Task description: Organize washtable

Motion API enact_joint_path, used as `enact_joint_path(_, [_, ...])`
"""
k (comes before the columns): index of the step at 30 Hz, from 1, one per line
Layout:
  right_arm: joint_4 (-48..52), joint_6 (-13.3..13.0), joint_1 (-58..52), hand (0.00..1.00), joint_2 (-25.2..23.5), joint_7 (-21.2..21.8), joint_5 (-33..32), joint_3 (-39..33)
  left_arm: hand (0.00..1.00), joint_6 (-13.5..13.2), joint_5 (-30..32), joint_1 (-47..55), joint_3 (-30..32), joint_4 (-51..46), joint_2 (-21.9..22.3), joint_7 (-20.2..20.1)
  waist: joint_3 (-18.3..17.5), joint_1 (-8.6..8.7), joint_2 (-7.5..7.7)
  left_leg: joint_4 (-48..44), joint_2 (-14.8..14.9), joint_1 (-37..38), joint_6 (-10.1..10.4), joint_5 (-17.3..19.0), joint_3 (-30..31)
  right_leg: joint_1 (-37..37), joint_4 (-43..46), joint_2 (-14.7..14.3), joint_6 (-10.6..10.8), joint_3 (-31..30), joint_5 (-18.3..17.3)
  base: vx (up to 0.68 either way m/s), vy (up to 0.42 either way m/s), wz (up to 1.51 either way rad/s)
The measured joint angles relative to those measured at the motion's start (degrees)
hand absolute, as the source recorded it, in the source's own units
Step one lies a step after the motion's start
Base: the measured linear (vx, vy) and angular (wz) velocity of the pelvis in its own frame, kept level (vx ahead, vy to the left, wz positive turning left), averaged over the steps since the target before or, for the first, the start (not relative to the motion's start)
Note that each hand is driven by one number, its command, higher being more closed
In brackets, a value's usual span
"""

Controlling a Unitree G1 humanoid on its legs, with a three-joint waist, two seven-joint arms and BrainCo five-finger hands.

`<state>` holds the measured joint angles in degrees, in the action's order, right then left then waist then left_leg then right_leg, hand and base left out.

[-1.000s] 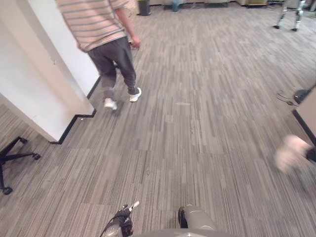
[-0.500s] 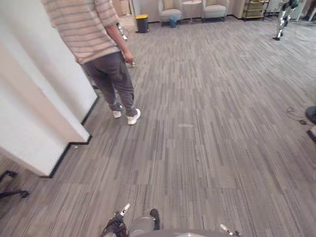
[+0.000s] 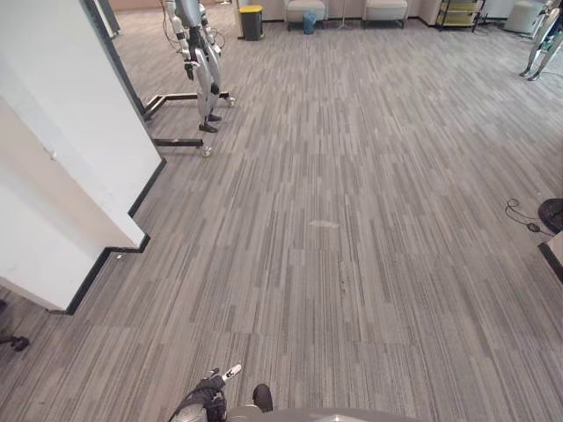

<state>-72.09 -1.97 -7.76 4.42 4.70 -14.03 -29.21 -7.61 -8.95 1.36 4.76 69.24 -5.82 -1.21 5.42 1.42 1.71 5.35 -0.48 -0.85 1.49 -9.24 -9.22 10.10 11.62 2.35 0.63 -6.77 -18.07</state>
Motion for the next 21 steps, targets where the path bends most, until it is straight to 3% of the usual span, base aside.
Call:
enact_joint_path(1, [0.11, 0.16, 1.28, 0.0, -0.01, -0.29, 0.02, -1.02, 0.0, 0.24, 1.06, -0.19, 0.65, -0.41, 0.04, -0.02, 0.05, -0.16, -0.18, -1.44, -0.52, -2.49, -0.93, 0.78, 0.46, -2.13, 0.05, 0.64, 0.65, 0.44, -0.41, -0.02, 0.19, -0.09])
enact_joint_path(2, [0.86, 0.2, 3.26, 0.0, 0.02, -0.62, -0.02, -1.78, 0.0, 0.94, 1.78, -0.74, 2.82, -1.31, 0.23, -0.08, 1.01, -0.46, 0.31, -6.73, -1.78, -5.82, -2.73, 3.39, -0.65, -4.58, 1.44, 2.4, 2.91, 0.77, -1.31, 0.05, 0.188, -0.07])
enact_joint_path(3, [1.86, 0.24, 3.59, 0.0, -0.02, -0.88, -0.05, -1.77, 0.0, 1.42, 2.17, -0.98, 3.83, -2.0, 0.28, -0.01, 1.53, -0.21, 0.87, -9.65, -2.36, -6.35, -3.21, 5.5, -2.14, -5.25, 3.55, 3.37, 4.23, 0.88, -1.31, 0.15, 0.2, -0.22])
enact_joint_path(4, [4.0, 0.24, 4.0, 0.0, -0.12, -0.99, -0.08, -0.94, 0.0, 2.05, 3.84, -1.33, 5.08, -2.36, 0.54, 0.29, 2.03, -0.43, 0.22, -11.62, -2.03, -5.58, -3.15, 9.91, -4.05, -10.83, 14.41, 2.79, 4.96, 0.74, -0.89, 0.08, 0.157, -0.32])
enact_joint_path(5, [6.59, 0.16, 4.78, 0.0, -0.93, -0.88, -0.09, 1.28, 0.0, 3.08, 4.98, -2.4, 5.57, -2.51, 0.24, 0.35, 3.63, -0.47, 0.68, -12.47, -2.18, -4.59, -4.02, 11.52, -5.13, -18.05, 28.75, 2.92, 5.71, 0.97, 1.41, -0.03, 0.168, -0.53])
enact_joint_path(6, [7.72, 0.09, 5.54, 0.0, -1.82, -0.82, -0.09, 2.43, 0.0, 3.57, 6.05, -3.55, 6.01, -2.52, -0.03, 0.5, 5.15, -0.43, 1.02, -13.51, -1.3, -3.47, -4.16, 13.09, -6.73, -22.23, 37.57, 3.16, 4.47, 1.29, 4.43, -0.13, 0.134, -0.54])
enact_joint_path(8, [9.08, 0.02, 5.85, 0.0, -2.71, -0.82, -0.51, 1.9, 0.0, 4.36, 7.81, -3.87, 6.52, -3.07, 0.22, 0.76, 5.93, -0.37, 0.83, -13.95, -0.13, -1.05, -4.0, 15.5, -10.26, -29.42, 44.44, 3.95, 3.85, 3.38, 4.01, -0.04, 0.188, -0.96])
enact_joint_path(10, [8.93, 0.12, 5.35, 0.0, -2.99, -0.94, -0.36, 1.23, 0.0, 5.02, 8.48, -4.25, 6.53, -4.35, 1.11, 0.84, 6.06, 0.02, 0.76, -11.44, 0.49, 1.04, -3.45, 16.36, -12.95, -34.58, 41.92, 3.97, 3.58, 7.89, 3.87, 0.07, 0.181, -0.94])
enact_joint_path(11, [8.74, 0.17, 4.68, 0.0, -3.2, -1.02, 0.14, -0.02, 0.0, 5.06, 8.67, -5.2, 6.52, -4.74, 1.68, 0.9, 6.0, 0.6, 0.71, -8.27, 0.45, 2.37, -2.2, 17.05, -13.94, -36.5, 37.94, 3.53, 3.56, 10.92, 3.95, 0.39, 0.039, -0.34])
enact_joint_path(12, [8.8, 0.32, 2.71, 0.0, -3.84, -0.86, 1.37, -4.56, 0.0, 5.04, 9.62, -7.73, 6.36, -6.12, 2.18, 1.16, 6.51, 1.8, 0.81, -14.61, 3.06, 2.86, -2.78, 20.84, -15.96, -37.1, 24.45, 3.62, 4.05, 15.57, 5.97, 0.39, 0.024, -0.2])
enact_joint_path(13, [8.7, 0.51, 2.21, 0.0, -3.83, -0.92, 1.79, -5.54, 0.0, 5.02, 9.65, -8.16, 6.28, -6.39, 2.73, 1.23, 6.64, 1.89, 0.46, -14.28, 3.44, 3.52, -1.92, 21.47, -16.24, -36.79, 21.8, 3.27, 4.19, 16.36, 6.51, 0.33, -0.023, -0.05])
enact_joint_path(14, [7.22, 2.19, 0.6, 0.0, -3.71, -1.27, 1.92, -7.87, 0.0, 5.02, 10.04, -9.87, 5.87, -6.47, 3.01, 1.17, 7.13, 2.08, 1.75, -14.4, 1.54, 4.32, -0.87, 22.73, -15.48, -35.35, 13.43, 3.94, 2.8, 15.38, 9.33, 0.12, -0.005, 0.05])
enact_joint_path(16, [6.91, 3.84, -1.9, 0.0, -3.3, -0.43, 1.77, -8.84, 0.0, 4.9, 10.6, -11.86, 4.49, -7.4, 3.86, 0.35, 6.88, 3.14, 1.78, -14.1, 0.79, 6.2, -0.3, 24.12, -13.15, -34.56, 10.68, 3.63, 1.24, 15.41, 10.91, 0.42, -0.122, 0.56])
enact_joint_path(18, [7.21, 3.89, -3.97, 0.0, -3.34, 0.18, 1.69, -8.85, 0.0, 4.53, 12.19, -11.1, 4.25, -9.06, 5.84, -0.08, 5.88, 4.53, -0.22, -16.18, 2.71, 7.97, 2.72, 26.9, -10.05, -31.66, 13.08, 2.02, -0.05, 15.81, 10.03, 0.62, -0.305, 1.02])
enact_joint_path(19, [7.48, 3.82, -4.21, 0.0, -3.56, -0.11, 1.66, -9.12, 0.0, 4.39, 12.74, -9.9, 4.39, -9.55, 6.0, -0.03, 5.13, 4.5, -0.97, -26.37, 4.95, 5.67, 4.31, 28.02, -8.16, -28.98, 13.13, 1.27, -2.08, 15.94, 11.41, 0.5, -0.331, 0.77])
enact_joint_path(20, [7.53, 3.81, -3.49, 0.0, -3.41, -0.21, 1.65, -9.14, 0.0, 4.41, 12.71, -9.47, 4.51, -9.88, 6.1, 0.07, 5.0, 4.42, -1.35, -33.5, 6.26, 3.34, 4.56, 27.94, -7.1, -28.09, 14.4, 1.18, -2.87, 16.35, 10.64, 0.45, -0.39, 0.37])
enact_joint_path(21, [9.66, 3.7, -2.45, 0.0, -3.14, -0.6, 1.62, -7.83, 0.0, 4.46, 12.6, -7.21, 5.34, -10.97, 7.02, 0.25, 4.2, 3.76, -2.62, -47.53, 8.63, -1.96, 4.81, 23.95, -4.33, -26.44, 15.74, 0.15, -4.07, 16.47, 7.97, 0.28, -0.406, -0.36])
